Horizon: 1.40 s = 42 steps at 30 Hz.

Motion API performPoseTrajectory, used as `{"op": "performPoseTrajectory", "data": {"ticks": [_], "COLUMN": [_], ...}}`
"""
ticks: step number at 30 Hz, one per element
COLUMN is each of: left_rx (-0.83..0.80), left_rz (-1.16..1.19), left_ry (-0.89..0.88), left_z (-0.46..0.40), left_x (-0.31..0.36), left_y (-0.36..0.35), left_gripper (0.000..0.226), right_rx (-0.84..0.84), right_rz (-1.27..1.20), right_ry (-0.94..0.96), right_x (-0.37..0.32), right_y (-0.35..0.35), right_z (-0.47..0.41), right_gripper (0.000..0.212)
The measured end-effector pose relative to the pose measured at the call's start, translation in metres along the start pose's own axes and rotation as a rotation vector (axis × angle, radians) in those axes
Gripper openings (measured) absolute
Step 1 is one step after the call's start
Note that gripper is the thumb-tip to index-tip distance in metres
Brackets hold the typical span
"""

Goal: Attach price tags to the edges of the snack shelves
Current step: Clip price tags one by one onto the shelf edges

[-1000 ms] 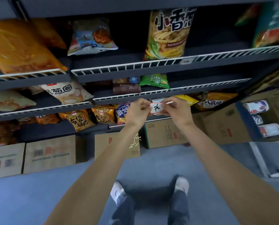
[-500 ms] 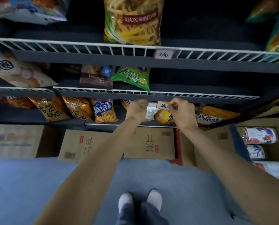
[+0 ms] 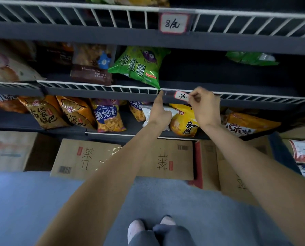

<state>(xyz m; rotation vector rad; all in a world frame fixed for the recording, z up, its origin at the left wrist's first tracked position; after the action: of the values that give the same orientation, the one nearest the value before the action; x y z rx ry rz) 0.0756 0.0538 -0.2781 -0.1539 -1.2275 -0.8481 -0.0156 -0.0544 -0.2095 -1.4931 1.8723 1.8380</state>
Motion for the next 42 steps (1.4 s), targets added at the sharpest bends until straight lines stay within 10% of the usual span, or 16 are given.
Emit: {"op": "performPoseTrajectory", "data": {"ticks": [13,42], "left_rx": [0.013,0.009], "left_rz": [0.088,-0.535], "left_ry": [-0.096,-0.433], "left_z": [-0.002,-0.008], "left_x": [-0.008,0.010], "left_y": [0.010,0.024], "left_gripper": [0.082,0.077], "right_rx": [0.018,-0.032], "right_rz": [0.035,0.656], "right_ry": [0.095,0.476], "right_x": [-0.015,-0.029], "right_y": [-0.015,-0.053], "right_z": [-0.009,-0.009], "right_gripper": [0.009,0.025]}}
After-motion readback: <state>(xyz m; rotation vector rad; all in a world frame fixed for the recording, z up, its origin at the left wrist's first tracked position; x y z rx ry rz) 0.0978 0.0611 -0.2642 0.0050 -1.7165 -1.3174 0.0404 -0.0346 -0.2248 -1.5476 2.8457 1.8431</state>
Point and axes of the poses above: each hand's wrist, its own z-axis away from the middle knuckle, its own y-axis out of the back of the hand, x = y × z, the point moved 9 cm from there along -z, towards the middle knuckle, and after that the axes turned 9 degrees about x, right-handed, at the moved point
